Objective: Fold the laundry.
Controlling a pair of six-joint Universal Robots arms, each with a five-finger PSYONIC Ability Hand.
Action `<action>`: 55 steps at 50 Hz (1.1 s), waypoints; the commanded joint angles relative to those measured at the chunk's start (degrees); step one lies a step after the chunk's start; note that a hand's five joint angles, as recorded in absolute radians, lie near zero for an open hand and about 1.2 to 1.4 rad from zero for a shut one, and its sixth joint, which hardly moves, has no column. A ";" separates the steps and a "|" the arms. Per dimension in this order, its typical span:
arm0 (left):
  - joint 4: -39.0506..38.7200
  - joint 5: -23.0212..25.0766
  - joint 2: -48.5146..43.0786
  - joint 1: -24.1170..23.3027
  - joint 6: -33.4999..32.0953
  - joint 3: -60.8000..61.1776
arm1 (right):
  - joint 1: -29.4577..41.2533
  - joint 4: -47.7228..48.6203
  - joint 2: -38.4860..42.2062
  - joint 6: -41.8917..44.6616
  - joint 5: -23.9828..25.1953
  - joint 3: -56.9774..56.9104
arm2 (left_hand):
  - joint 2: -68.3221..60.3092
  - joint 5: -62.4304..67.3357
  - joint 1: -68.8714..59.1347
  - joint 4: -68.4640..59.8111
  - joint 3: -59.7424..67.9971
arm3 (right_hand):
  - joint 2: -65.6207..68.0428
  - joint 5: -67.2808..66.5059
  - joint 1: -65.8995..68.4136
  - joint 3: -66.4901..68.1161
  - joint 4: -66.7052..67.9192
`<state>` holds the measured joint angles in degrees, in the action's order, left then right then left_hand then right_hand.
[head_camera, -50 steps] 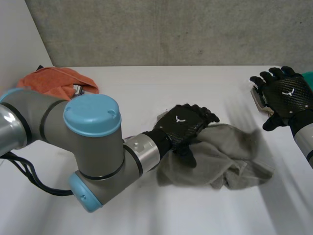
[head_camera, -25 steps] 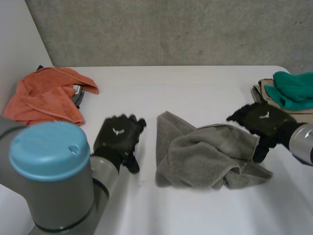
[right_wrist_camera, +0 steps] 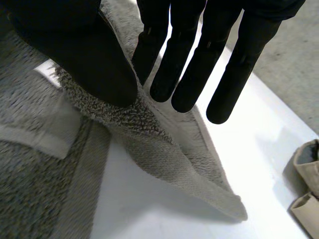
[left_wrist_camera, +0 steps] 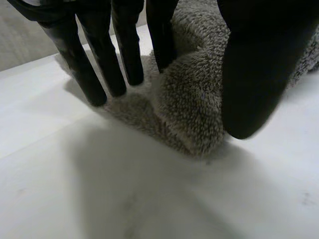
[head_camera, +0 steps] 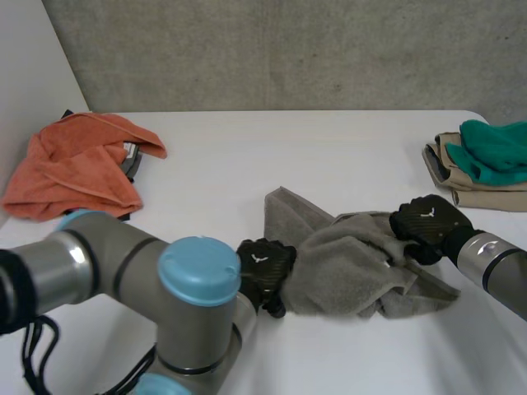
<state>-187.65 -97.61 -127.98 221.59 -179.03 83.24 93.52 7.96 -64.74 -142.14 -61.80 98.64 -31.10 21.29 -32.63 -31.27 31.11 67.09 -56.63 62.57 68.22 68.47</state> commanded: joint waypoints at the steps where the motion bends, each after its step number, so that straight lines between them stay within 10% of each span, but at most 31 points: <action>1: 0.00 -0.91 -3.07 -1.69 -0.35 -4.40 | -0.18 0.31 -5.39 -2.52 -0.42 0.68 | -48.82 48.63 -47.29 -48.65 48.81 | 12.91 -13.37 17.43 11.78 11.53; 11: 0.44 -10.23 9.75 -0.46 -0.44 -3.44 | -0.54 -2.94 -16.72 -3.75 -0.86 -0.81 | -48.90 48.71 -47.37 -48.73 48.89 | 12.91 -13.37 17.43 11.78 11.53; 25: 2.11 -2.41 32.27 1.83 -2.90 -1.85 | -0.27 -17.88 -27.63 -3.93 -1.04 -15.40 | -48.90 48.71 -47.37 -48.73 48.89 | 12.91 -13.37 17.43 11.78 11.53; 33: 2.02 -1.61 24.98 3.41 -6.32 -3.52 | 3.59 -17.54 -16.49 -3.67 -2.44 -23.13 | -48.90 48.71 -47.37 -48.73 48.89 | 12.91 -13.37 17.43 11.78 11.53; 46: 0.88 -0.65 4.15 5.69 -6.85 -15.20 | 12.74 3.71 11.99 -2.88 -22.91 -38.25 | -47.76 47.57 -46.23 -47.59 47.75 | 12.91 -13.37 17.43 11.78 11.53; 48: -0.52 0.14 2.65 5.78 -6.94 -16.70 | 13.00 6.97 14.19 -2.79 -25.81 -39.04 | -6.33 6.14 -4.80 -6.16 6.32 | 12.91 -13.37 17.43 11.78 11.53; 51: -0.88 0.93 2.73 6.04 -6.94 -16.70 | 13.79 10.41 17.45 -2.70 -29.51 -39.14 | 8.58 -8.76 10.10 8.74 -8.58 | -57.09 56.63 -52.57 -58.22 -58.47; 55: -0.44 0.58 4.22 6.66 -6.77 -14.08 | 14.84 9.45 16.93 -1.64 -29.69 -37.38 | 13.15 -13.34 14.68 13.32 -13.16 | -57.09 56.63 -52.57 -58.22 -58.47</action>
<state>-188.07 -97.24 -125.53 227.58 -185.97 66.62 107.31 16.46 -48.41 -144.74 -89.52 59.45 -20.46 9.86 -20.03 -20.05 20.78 20.87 -11.84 20.24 23.47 23.91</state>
